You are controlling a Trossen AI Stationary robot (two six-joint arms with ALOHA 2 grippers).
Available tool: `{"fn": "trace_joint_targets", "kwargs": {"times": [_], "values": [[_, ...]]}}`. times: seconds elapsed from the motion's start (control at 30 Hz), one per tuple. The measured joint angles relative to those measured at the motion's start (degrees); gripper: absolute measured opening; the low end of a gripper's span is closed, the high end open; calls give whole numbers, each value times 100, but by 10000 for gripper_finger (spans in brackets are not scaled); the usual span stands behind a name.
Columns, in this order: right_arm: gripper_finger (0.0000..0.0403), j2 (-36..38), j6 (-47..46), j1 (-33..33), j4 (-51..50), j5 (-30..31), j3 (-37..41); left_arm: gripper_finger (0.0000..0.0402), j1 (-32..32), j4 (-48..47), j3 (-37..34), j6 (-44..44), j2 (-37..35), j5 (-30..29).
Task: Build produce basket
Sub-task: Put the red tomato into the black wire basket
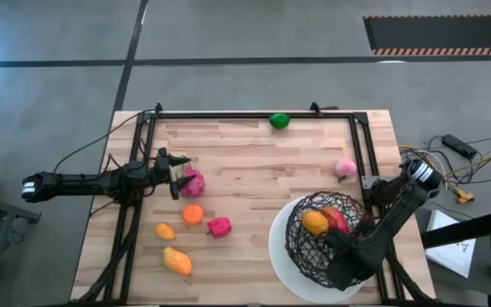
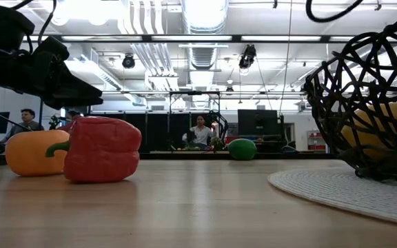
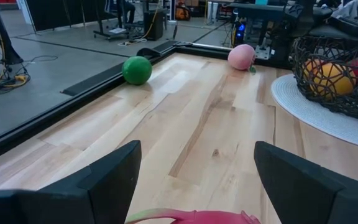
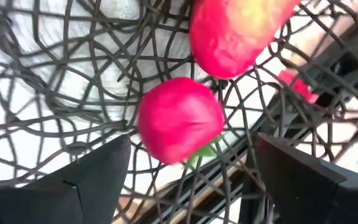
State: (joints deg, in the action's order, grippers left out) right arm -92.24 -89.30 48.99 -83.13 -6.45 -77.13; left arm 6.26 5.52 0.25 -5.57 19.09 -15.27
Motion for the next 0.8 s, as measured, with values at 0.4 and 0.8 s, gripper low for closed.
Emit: {"fn": "trace_joint_targets", "kwargs": {"times": [0.4, 0.8], "values": [[262, 226, -351, 37, 468, -273, 263, 297, -2, -2, 0, 0, -2, 0], [121, -37, -149, 50, 780, -808, 311, 297, -2, -1, 0, 0, -8, 0]]}}
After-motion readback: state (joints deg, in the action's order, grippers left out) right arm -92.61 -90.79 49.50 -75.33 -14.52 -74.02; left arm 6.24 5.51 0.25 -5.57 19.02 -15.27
